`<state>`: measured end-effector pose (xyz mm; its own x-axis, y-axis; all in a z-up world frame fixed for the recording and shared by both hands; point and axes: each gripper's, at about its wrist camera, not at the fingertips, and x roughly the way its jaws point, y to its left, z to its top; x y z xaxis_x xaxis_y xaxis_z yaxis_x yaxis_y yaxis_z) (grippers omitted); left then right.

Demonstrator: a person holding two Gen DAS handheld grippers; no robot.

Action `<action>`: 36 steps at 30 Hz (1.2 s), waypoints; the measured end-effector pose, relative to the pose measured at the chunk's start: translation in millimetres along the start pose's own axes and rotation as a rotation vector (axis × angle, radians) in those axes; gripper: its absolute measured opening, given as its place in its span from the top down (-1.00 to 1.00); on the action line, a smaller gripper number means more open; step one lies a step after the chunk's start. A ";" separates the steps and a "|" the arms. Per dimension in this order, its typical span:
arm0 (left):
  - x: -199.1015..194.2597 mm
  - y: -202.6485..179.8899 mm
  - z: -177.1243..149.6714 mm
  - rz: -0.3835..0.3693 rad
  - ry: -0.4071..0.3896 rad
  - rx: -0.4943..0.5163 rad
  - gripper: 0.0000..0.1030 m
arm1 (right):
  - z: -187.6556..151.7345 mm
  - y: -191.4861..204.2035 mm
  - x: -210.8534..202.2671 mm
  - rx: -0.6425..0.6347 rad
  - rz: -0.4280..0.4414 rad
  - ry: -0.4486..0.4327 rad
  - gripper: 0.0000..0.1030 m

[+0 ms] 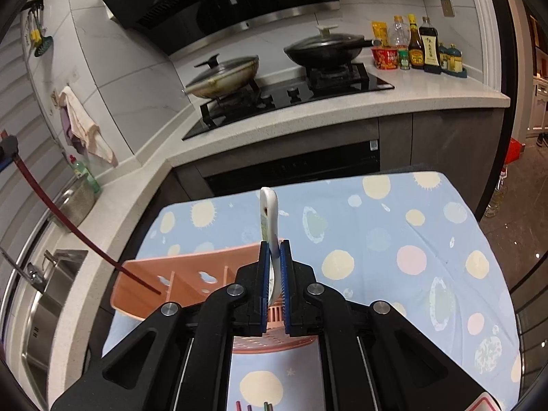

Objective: Organize utensils
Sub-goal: 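Lift and carry the chopstick and spoon over the pink holder with both tools, then open both tools to drop the chopstick and spoon into the pink holder, then move both open tools back over the remaining chopsticks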

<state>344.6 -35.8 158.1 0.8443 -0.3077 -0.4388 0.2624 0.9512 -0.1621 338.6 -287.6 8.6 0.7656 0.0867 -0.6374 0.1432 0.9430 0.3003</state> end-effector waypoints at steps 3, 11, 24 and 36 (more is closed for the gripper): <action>16.2 6.2 -14.9 0.011 0.044 -0.008 0.86 | -5.5 -2.3 9.6 -0.006 0.002 0.024 0.88; 23.4 18.7 -37.6 0.071 0.059 -0.033 0.14 | -9.5 0.4 4.5 -0.022 -0.026 -0.003 0.62; -22.1 28.0 -63.4 0.101 0.079 -0.026 -0.07 | -31.5 4.8 -55.6 -0.041 -0.015 -0.040 0.43; -79.4 29.8 -155.9 0.106 0.213 -0.022 -0.07 | -128.6 1.6 -116.7 -0.072 -0.037 0.044 0.37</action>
<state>212.5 13.6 50.4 0.7485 -0.2062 -0.6302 0.1657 0.9784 -0.1233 168.8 -254.9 -7.7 0.7324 0.0643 -0.6779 0.1242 0.9662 0.2258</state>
